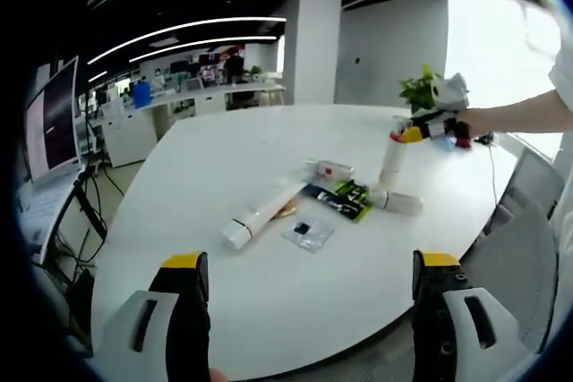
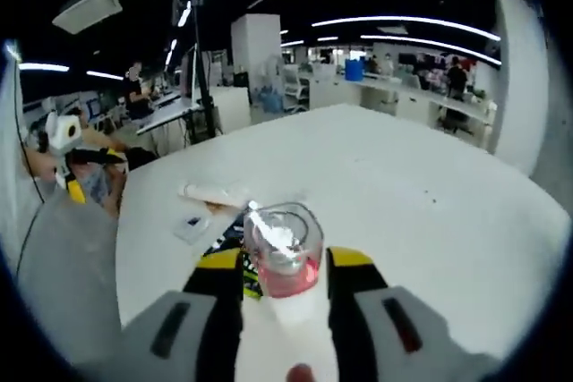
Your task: Arrange the skincare products in the storage area until every visible bottle or jar stands upright without overlapping.
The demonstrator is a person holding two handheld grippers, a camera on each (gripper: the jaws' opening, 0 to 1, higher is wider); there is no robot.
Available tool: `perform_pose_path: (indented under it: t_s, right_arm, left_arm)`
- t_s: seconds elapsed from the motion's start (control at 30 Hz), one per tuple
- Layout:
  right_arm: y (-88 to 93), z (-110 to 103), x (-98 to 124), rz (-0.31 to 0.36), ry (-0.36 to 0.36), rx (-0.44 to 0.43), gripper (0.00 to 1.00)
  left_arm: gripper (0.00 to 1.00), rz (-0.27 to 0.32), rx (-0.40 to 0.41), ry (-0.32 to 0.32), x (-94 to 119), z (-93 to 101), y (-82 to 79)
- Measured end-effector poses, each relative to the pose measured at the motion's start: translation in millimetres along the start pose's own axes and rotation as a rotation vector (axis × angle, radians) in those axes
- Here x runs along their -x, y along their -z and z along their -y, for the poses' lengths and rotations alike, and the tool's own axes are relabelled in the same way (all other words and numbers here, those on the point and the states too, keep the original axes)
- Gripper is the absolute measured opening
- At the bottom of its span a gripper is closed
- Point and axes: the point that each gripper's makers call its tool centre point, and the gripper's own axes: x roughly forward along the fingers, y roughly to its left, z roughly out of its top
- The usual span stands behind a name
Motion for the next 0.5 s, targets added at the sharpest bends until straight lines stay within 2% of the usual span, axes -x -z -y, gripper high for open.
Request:
perform_pose_path:
  t_s: [0.07,0.13,0.2,0.33,0.37,0.5]
  right_arm:
    - [2.5,-0.4,4.0,0.009,0.054,-0.014,0.4]
    - [3.5,2.4,10.0,0.022,0.145,-0.001,0.41]
    - [-1.8,0.5,12.7,0.085,0.214,-0.061,0.42]
    - [-2.7,3.7,11.9,0.115,0.315,-0.103,0.42]
    - [-4.4,6.2,12.4,0.124,0.359,-0.12,0.42]
    - [-7.7,9.7,10.3,0.139,0.421,-0.14,0.4]
  left_arm:
    - [0.92,-0.001,-0.004,0.002,0.0,0.8,0.1]
    - [0.92,0.0,-0.01,-0.002,0.3,0.7,-0.2]
    - [0.92,0.0,-0.01,0.0,0.4,1.2,-0.3]
    - [0.92,-0.001,-0.015,0.004,0.4,2.4,-0.3]
    - [0.92,-0.001,-0.018,0.004,0.5,2.5,-0.4]
    - [0.92,0.004,-0.02,-0.003,1.2,2.5,-1.7]
